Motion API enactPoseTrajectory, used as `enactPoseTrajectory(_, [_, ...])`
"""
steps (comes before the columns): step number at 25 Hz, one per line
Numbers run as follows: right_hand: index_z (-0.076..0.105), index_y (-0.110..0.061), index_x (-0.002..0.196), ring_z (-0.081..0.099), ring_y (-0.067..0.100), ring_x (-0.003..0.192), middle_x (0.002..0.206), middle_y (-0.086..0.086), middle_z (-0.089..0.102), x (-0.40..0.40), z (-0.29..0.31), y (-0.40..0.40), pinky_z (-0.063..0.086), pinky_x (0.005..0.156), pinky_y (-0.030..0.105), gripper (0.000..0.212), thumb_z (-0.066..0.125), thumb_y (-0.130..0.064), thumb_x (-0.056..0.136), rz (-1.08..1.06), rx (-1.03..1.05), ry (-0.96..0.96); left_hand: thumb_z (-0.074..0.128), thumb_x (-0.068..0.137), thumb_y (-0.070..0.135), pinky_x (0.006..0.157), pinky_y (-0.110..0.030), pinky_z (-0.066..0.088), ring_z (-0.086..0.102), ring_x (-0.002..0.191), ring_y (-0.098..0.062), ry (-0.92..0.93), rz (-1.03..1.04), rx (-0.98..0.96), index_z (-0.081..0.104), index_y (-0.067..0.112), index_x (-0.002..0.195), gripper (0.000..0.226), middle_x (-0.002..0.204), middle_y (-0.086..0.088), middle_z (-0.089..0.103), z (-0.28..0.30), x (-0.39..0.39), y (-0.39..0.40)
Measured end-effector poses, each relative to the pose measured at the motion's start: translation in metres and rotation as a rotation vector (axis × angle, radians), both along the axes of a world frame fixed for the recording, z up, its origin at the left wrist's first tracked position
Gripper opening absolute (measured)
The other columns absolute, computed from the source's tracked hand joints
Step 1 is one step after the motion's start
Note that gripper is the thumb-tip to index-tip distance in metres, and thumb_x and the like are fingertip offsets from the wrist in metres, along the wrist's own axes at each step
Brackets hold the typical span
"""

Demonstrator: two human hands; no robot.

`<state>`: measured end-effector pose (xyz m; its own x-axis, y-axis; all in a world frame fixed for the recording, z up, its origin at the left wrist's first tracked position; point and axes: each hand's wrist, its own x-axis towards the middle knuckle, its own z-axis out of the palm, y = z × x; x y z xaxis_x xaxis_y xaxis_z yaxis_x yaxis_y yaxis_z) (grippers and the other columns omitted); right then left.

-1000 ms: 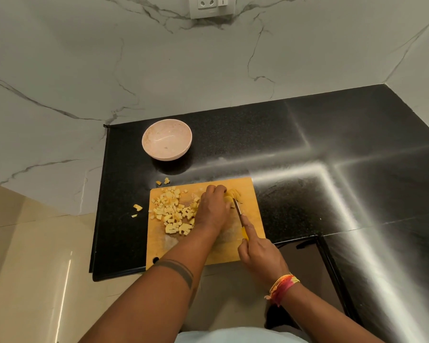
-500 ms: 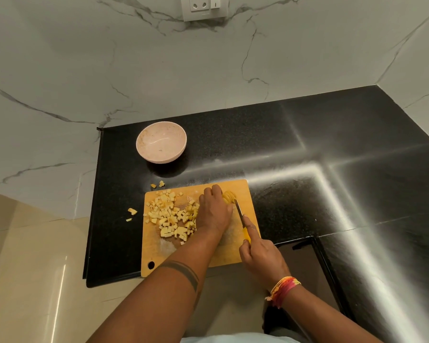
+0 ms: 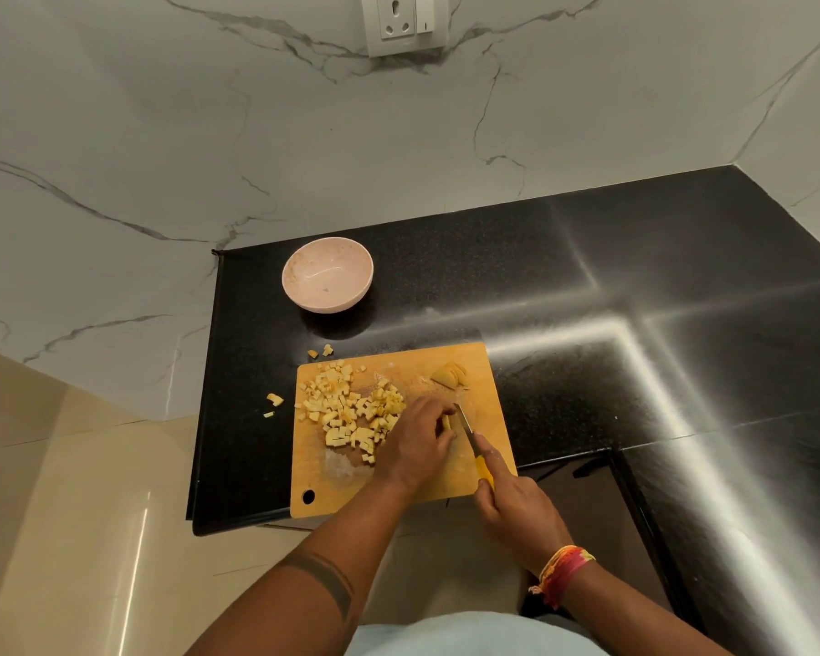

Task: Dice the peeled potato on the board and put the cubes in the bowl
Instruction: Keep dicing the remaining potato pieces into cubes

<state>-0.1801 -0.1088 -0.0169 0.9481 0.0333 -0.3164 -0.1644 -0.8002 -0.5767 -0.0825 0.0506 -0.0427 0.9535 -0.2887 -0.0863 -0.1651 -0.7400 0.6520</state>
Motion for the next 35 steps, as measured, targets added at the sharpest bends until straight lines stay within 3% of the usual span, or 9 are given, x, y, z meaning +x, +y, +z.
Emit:
enactPoseTrajectory(3, [0.000, -0.044, 0.160, 0.052, 0.015, 0.055, 0.064, -0.006, 0.055, -0.005, -0.001, 0.005, 0.039, 0.050, 0.032, 0.071, 0.040, -0.030, 0.103, -0.010, 0.004, 0.021, 0.063, 0.097, 0.024, 0.107, -0.031, 0.040, 0.044, 0.129, -0.018, -0.027, 0.019, 0.097, 0.056, 0.024, 0.136, 0.040, 0.137, 0.005, 0.054, -0.003, -0.007, 0.002])
enactPoseTrajectory(7, [0.000, -0.043, 0.161, 0.053, 0.016, 0.057, 0.066, -0.005, 0.054, -0.003, -0.002, 0.009, 0.032, 0.048, 0.029, 0.071, 0.038, -0.031, 0.102, 0.008, -0.023, 0.026, 0.063, 0.097, 0.024, 0.104, -0.031, 0.041, 0.045, 0.126, -0.019, -0.010, 0.032, 0.151, 0.055, 0.022, 0.141, 0.045, 0.139, 0.004, 0.053, -0.004, -0.008, 0.006])
enactPoseTrajectory(12, [-0.007, -0.042, 0.160, 0.056, 0.017, 0.059, 0.068, -0.005, 0.056, -0.008, -0.003, 0.017, 0.049, 0.057, 0.039, 0.072, 0.036, -0.034, 0.103, 0.035, -0.053, 0.041, 0.067, 0.096, 0.025, 0.097, -0.033, 0.050, 0.053, 0.119, -0.017, 0.021, 0.113, 0.104, 0.060, 0.017, 0.137, 0.043, 0.133, 0.003, 0.050, -0.004, -0.008, 0.003])
enactPoseTrajectory(19, [-0.008, -0.034, 0.162, 0.056, 0.021, 0.062, 0.073, 0.001, 0.058, 0.009, 0.000, 0.029, 0.049, 0.060, 0.040, 0.076, 0.037, -0.031, 0.101, 0.087, -0.123, 0.057, 0.066, 0.096, 0.016, 0.092, -0.019, 0.042, 0.057, 0.111, -0.017, 0.066, 0.141, 0.095, 0.061, 0.015, 0.139, 0.043, 0.129, -0.001, 0.053, 0.000, -0.005, 0.003])
enactPoseTrajectory(26, [-0.009, -0.030, 0.162, 0.049, 0.019, 0.056, 0.073, 0.002, 0.055, 0.023, -0.002, 0.038, 0.041, 0.055, 0.035, 0.075, 0.035, -0.031, 0.101, 0.105, -0.177, 0.096, 0.065, 0.095, 0.012, 0.089, -0.025, 0.047, 0.058, 0.108, -0.020, 0.024, 0.117, 0.099, 0.064, 0.015, 0.133, 0.038, 0.123, -0.002, 0.056, 0.003, -0.004, 0.004])
enactPoseTrajectory(30, [-0.014, -0.031, 0.161, 0.051, 0.024, 0.058, 0.075, 0.004, 0.057, 0.013, -0.007, 0.035, 0.039, 0.055, 0.035, 0.076, 0.034, -0.033, 0.102, 0.125, -0.209, 0.098, 0.062, 0.097, 0.014, 0.089, -0.017, 0.041, 0.056, 0.109, -0.018, 0.043, 0.121, 0.100, 0.063, 0.013, 0.136, 0.039, 0.126, -0.002, 0.054, 0.002, -0.004, 0.004])
enactPoseTrajectory(32, [-0.019, -0.032, 0.159, 0.053, 0.024, 0.058, 0.075, 0.004, 0.059, 0.002, -0.009, 0.033, 0.044, 0.055, 0.036, 0.078, 0.034, -0.034, 0.102, 0.141, -0.208, 0.096, 0.064, 0.097, 0.016, 0.087, -0.013, 0.038, 0.057, 0.108, -0.017, 0.056, 0.127, 0.094, 0.063, 0.013, 0.136, 0.039, 0.126, -0.001, 0.054, 0.000, -0.003, 0.004])
enactPoseTrajectory(35, [-0.027, -0.030, 0.155, 0.059, 0.021, 0.059, 0.077, 0.002, 0.065, -0.016, -0.012, 0.027, 0.054, 0.059, 0.038, 0.083, 0.034, -0.032, 0.100, 0.184, -0.224, 0.110, 0.067, 0.096, 0.018, 0.090, -0.021, 0.046, 0.058, 0.107, -0.017, 0.064, 0.132, 0.094, 0.065, 0.012, 0.133, 0.038, 0.124, 0.000, 0.054, -0.003, -0.004, 0.004])
